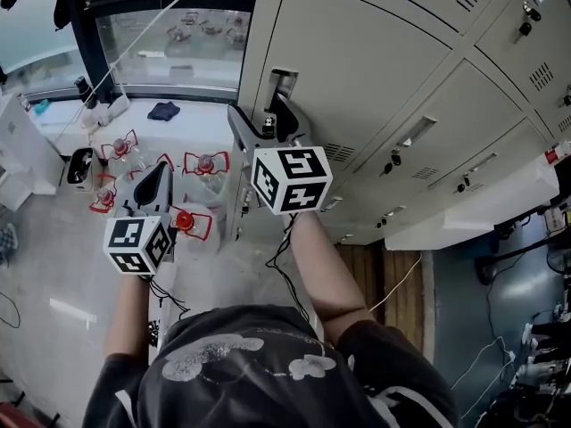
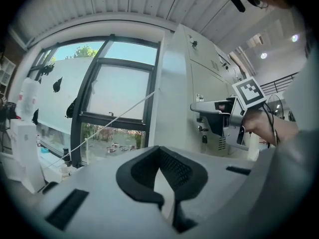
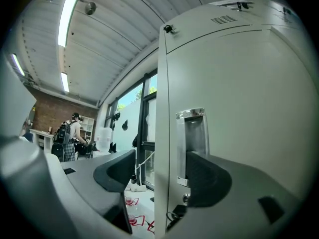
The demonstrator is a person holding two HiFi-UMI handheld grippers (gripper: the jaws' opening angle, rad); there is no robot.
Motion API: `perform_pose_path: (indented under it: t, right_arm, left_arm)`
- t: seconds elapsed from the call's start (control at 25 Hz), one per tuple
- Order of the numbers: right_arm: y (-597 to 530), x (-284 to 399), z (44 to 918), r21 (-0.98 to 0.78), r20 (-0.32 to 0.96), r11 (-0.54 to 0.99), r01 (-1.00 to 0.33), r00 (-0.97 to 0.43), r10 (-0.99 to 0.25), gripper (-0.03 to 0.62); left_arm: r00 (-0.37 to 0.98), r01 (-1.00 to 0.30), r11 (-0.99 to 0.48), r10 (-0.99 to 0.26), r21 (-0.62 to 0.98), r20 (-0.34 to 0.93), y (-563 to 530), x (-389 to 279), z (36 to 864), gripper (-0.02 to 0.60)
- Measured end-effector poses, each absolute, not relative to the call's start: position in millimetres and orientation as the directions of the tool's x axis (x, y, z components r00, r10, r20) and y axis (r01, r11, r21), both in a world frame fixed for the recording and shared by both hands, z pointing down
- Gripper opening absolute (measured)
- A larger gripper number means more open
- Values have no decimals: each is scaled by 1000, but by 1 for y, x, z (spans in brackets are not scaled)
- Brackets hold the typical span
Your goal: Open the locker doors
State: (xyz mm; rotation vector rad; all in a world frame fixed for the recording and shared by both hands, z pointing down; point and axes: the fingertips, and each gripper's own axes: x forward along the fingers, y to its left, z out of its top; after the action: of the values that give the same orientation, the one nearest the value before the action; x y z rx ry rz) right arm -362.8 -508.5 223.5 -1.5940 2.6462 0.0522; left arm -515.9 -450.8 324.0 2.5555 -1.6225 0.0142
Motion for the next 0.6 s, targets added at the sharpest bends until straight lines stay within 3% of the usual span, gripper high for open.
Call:
perform_pose_path:
  t: [0.28, 0.6]
  right_arm:
    - [-513, -363, 221, -49, -104, 419, -907, -412, -905, 307]
    - [-514, -364, 221, -78, -70, 388, -918, -383, -921, 307]
  left_arm:
    - [439, -896, -428, -894, 122, 87, -458, -530, 338, 8]
    - [458, -886, -447, -885, 124, 81, -453, -534, 336, 8]
